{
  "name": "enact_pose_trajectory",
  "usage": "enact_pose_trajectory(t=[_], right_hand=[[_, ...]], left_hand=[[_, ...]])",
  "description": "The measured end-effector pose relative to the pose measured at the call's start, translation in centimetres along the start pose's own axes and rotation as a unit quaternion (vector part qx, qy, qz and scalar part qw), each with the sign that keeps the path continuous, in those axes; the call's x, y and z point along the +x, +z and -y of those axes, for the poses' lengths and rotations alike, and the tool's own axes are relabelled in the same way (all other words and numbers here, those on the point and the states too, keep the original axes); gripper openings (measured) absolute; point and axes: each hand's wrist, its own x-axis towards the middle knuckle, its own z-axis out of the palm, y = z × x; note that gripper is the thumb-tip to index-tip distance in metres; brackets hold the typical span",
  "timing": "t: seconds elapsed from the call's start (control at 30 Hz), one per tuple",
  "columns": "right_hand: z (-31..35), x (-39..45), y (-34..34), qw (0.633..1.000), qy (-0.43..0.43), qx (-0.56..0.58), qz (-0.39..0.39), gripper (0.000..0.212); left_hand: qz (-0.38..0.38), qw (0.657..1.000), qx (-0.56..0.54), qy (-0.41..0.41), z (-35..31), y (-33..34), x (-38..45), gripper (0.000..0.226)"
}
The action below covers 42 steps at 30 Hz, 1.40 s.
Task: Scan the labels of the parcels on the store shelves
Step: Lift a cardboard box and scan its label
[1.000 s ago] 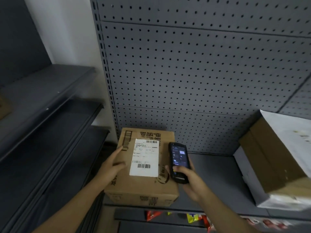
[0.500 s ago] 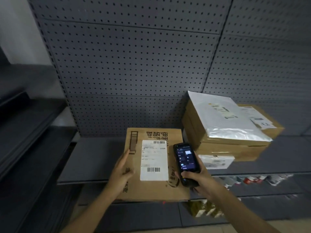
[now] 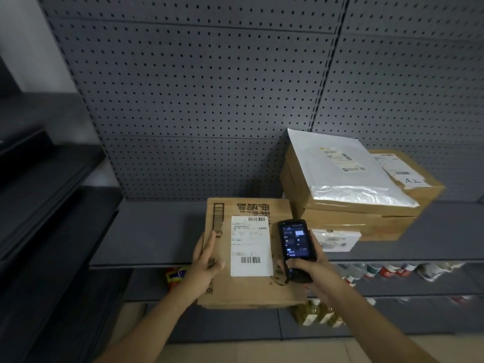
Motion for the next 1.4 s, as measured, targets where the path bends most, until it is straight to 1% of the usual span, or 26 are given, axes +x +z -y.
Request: enact_pose_trajectory(t=[0.1, 0.2, 0.27, 0.4, 0.47, 0.6, 0.77, 0.93, 1.1, 1.2, 1.4], right_hand=[[0.6, -1.6, 0.8, 1.000, -0.002, 0.022, 0.004, 0.081], [1.1, -3.8, 1.4, 0.998, 0.005, 0.057, 0.035, 0.072], [1.4, -5.6, 2.0, 0.995, 0.025, 0.080, 0.055, 0.066], [1.3, -8.7, 3.1, 0.981, 0.093, 0.144, 0.089, 0.054], [0.8, -9.9, 3.5, 0.976, 0.121, 0.153, 0.091, 0.053], [0.0, -11.6, 4.3, 0.975, 0.152, 0.132, 0.094, 0.050], [-0.2, -12.6, 5.3, 0.963, 0.190, 0.166, 0.092, 0.047], [0.2, -13.6, 5.9, 0.960, 0.200, 0.174, 0.086, 0.027], [0.4, -14.1, 6.2, 0.964, 0.191, 0.166, 0.083, 0.027], [0.6, -14.4, 6.2, 0.962, 0.190, 0.183, 0.076, 0.022], [0.7, -14.4, 6.4, 0.961, 0.183, 0.194, 0.069, 0.023]], left_hand=[[0.015, 1.000, 0.019, -0.012, -0.5, 0.0, -0.9, 0.081], [0.019, 0.999, 0.024, -0.028, -1.0, 0.1, -1.8, 0.081], [0.011, 0.999, 0.036, -0.026, -1.0, 0.4, -2.3, 0.081], [0.001, 0.998, 0.052, -0.032, -0.6, 1.2, -3.2, 0.079], [-0.005, 0.998, 0.051, -0.036, -0.6, 1.5, -3.5, 0.079], [-0.007, 0.997, 0.062, -0.040, -0.1, 1.7, -3.8, 0.079], [-0.009, 0.998, 0.058, -0.039, -0.1, 2.0, -4.2, 0.081], [-0.009, 0.996, 0.066, -0.051, 0.0, 2.1, -4.3, 0.082], [-0.009, 0.996, 0.065, -0.057, -0.1, 2.2, -4.3, 0.081], [-0.010, 0.996, 0.060, -0.057, -0.1, 2.0, -4.3, 0.080], [-0.002, 0.998, 0.048, -0.049, -0.1, 1.8, -4.3, 0.080]])
